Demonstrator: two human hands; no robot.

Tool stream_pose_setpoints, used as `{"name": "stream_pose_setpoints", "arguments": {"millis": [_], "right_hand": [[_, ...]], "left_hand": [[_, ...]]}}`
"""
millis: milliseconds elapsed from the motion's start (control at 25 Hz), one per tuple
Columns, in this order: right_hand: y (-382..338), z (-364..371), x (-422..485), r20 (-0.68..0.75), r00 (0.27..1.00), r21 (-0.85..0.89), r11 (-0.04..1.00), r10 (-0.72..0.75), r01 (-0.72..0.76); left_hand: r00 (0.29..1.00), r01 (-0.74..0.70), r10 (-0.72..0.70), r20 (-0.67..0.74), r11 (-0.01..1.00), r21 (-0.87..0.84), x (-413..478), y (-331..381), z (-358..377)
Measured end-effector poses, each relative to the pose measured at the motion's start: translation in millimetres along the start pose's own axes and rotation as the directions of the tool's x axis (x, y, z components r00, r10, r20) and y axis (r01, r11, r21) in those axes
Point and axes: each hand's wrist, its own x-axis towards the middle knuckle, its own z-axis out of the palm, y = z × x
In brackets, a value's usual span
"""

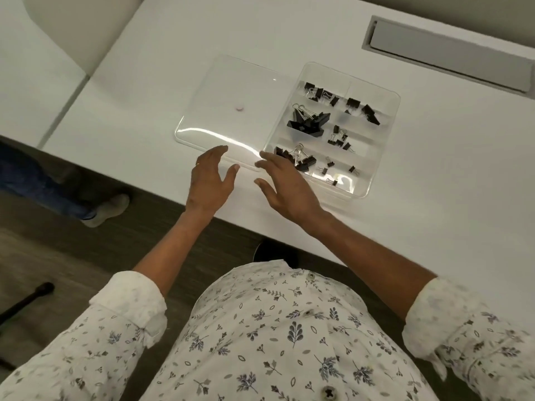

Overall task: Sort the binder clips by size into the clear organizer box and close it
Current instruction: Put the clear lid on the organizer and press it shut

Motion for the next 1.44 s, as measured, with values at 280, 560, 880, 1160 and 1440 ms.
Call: {"name": "stream_pose_setpoints", "arguments": {"millis": [280, 560, 880, 1160, 1440], "right_hand": [[-32, 33, 25, 0.049, 0.998, -0.039, 0.999, -0.027, 0.029], [-14, 64, 81, 0.092, 0.961, -0.14, 0.959, 0.261, -0.247], [-14, 97, 97, 0.023, 0.883, -0.231, 0.862, 0.469, -0.452], [-62, 57, 130, -0.015, 0.746, 0.32, 0.71, 0.666, -0.627], [-98, -96, 164, -0.078, 0.557, 0.878, 0.321, 0.827, -0.355]], "left_hand": [[1.0, 0.023, -0.023, 0.014, 0.999, 0.042, 14, -15, -15], [0.973, 0.18, -0.191, 0.133, 0.98, 0.091, 107, -66, -30], [0.916, 0.359, -0.287, 0.28, 0.897, -0.256, 168, -79, -51], [0.912, 0.383, -0.173, 0.372, 0.683, -0.622, 198, -41, -99], [0.879, 0.059, 0.365, 0.308, 0.557, -0.828, 120, 90, -110]]}}
